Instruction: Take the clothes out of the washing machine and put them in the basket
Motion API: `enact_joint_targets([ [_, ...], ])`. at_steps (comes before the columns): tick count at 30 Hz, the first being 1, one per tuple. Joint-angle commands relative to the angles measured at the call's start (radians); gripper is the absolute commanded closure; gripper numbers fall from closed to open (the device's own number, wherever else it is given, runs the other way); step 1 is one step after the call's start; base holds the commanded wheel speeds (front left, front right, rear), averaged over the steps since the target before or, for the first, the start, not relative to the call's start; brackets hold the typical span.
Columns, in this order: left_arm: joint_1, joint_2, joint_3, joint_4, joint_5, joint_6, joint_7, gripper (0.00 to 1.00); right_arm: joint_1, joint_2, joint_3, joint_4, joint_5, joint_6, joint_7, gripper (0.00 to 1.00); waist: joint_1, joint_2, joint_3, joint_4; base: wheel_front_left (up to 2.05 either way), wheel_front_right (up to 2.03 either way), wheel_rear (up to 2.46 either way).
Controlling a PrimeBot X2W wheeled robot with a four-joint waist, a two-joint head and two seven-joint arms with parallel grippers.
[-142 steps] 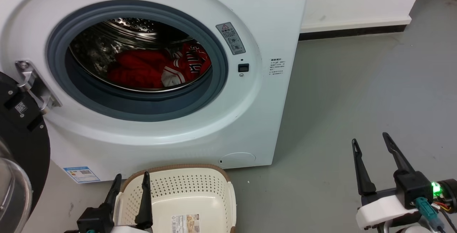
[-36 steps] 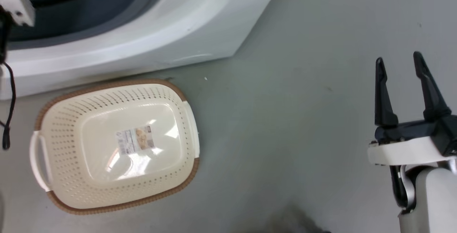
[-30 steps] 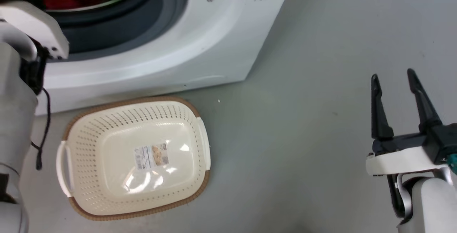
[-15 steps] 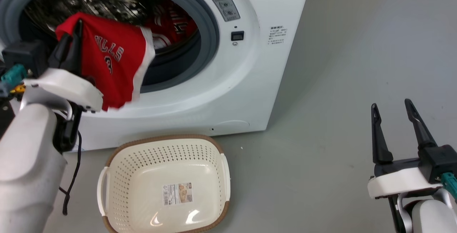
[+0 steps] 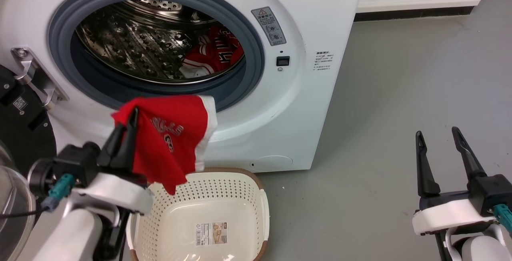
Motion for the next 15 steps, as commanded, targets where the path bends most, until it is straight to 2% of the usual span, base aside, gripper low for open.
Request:
enact_joint_targets([
  [1,0.028,-0.008,-0.007,-0.005,-0.006,0.005,0.002,1.0,-0.003,0.001,-0.001,-0.002,0.004,-0.001,-0.002,0.0,0.0002,0.0,0.004,0.003,0.0,0.0,0.0],
  [7,0.092,-0.038,-0.026,0.078,-0.037,-0.01,-0.002,1.0,-0.021,0.001,0.002,-0.014,0.0,-0.001,-0.002,0.0,0.0002,0.0,0.052,-0.003,0.0,0.0,0.0],
  [15,0.035,-0.133,0.0,0.385,-0.077,-0.102,-0.014,1.0,-0.07,0.001,0.0,-0.05,0.004,-0.001,-0.002,0.0,0.0002,0.0,0.22,-0.037,0.0,0.0,0.0],
])
